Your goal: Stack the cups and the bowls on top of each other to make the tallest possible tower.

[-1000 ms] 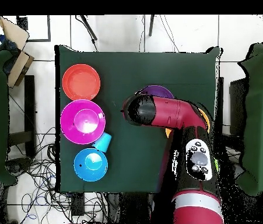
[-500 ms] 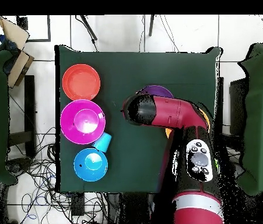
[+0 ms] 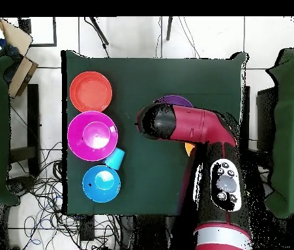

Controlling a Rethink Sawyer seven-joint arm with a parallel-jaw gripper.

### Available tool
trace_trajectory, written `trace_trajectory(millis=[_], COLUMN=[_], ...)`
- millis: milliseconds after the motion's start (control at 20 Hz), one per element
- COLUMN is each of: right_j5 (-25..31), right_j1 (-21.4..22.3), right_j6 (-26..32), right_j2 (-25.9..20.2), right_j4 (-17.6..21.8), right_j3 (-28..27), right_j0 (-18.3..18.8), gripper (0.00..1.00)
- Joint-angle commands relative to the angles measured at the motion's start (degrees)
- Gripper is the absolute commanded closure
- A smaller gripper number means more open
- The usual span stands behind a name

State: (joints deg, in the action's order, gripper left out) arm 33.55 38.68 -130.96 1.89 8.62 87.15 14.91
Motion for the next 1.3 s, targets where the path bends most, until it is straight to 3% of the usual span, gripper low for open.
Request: trace_trajectory(millis=[50,450,800,1300], right_j5=[8.1,6.1,7.9,9.6], right_j1=[1.0,2.6,3.6,4.7], right_j6=[2.9,-1.7,-5.4,-5.1], right_j2=[-3.4,-3.2,-2.0,-0.5], right_j4=[1.2,-1.0,-3.3,-5.8], right_j3=[1.4,4.7,4.6,4.0], right_j0=[-1.1,-2.4,-5.0,-5.9], gripper=[0.00,0.00,0.00,0.00])
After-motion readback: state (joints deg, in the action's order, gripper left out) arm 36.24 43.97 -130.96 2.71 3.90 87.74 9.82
